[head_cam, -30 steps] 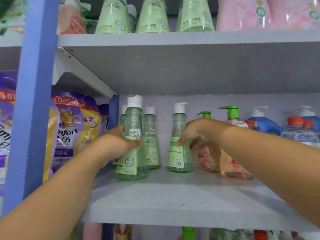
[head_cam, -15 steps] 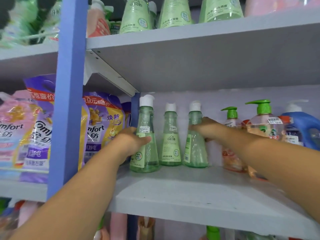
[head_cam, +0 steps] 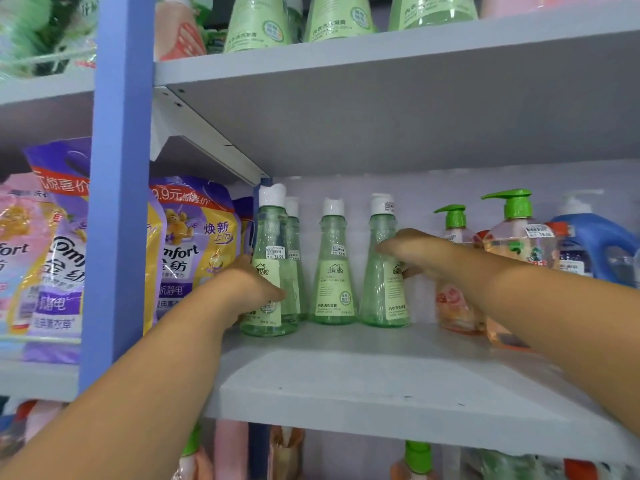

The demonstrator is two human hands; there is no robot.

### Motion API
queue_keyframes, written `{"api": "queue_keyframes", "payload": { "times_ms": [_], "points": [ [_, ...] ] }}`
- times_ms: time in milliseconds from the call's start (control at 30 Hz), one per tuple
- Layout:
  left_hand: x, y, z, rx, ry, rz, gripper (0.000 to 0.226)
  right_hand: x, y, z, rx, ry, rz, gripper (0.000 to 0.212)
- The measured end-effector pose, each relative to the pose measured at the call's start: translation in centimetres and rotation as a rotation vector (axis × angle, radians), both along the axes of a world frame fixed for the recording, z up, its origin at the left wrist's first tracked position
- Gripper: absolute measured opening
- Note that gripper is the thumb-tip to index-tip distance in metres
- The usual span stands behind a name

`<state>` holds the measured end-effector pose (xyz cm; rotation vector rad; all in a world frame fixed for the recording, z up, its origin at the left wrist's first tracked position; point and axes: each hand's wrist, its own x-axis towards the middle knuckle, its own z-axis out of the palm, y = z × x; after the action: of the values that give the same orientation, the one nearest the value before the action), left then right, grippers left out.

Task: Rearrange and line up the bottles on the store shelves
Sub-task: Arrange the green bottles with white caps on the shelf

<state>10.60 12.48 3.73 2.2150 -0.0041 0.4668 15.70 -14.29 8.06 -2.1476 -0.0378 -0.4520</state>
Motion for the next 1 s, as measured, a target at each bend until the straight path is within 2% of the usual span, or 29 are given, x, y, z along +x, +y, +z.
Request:
{"api": "queue_keyframes", "payload": {
  "times_ms": [133,300,367,467,567,733,867,1000],
  "points": [
    [-0.3,0.1,0.1,0.081,0.015,0.008,0.071,0.5,-0.1,-0.3,-0.043,-0.04,-0.022,0.024],
    [0.3,0.2,0.2,0.132,0.013,0.085,0.082,0.9,0.3,-0.9,-0.116,-0.121,-0.116,0.031],
    [0.4,0.4,0.2,0.174,0.029,0.134,0.093,0.6,-0.1,-0.8,-0.125,-0.087,-0.074,0.034],
    [0.5,0.5,0.2,0.209,0.033,0.152,0.097,0.3,-0.7,-0.7,-0.105,0.025,0.012,0.035],
    [0.8,0.6,0.1,0.204,0.038,0.147,0.097,0.6,-0.7,-0.8,-0.074,0.036,0.011,0.032],
    [1.0,0.7,-0.1,0.184,0.033,0.141,0.097,0.7,0.1,-1.3,-0.13,-0.057,-0.098,0.028],
    [1.3,0.8,-0.1,0.091,0.068,0.12,0.093,0.2,0.0,-1.3,-0.125,0.008,-0.059,0.033],
    [1.2,0.8,-0.1,0.137,0.133,0.133,0.116,0.1,-0.1,-1.7,-0.097,0.041,-0.039,0.036]
  ]
}}
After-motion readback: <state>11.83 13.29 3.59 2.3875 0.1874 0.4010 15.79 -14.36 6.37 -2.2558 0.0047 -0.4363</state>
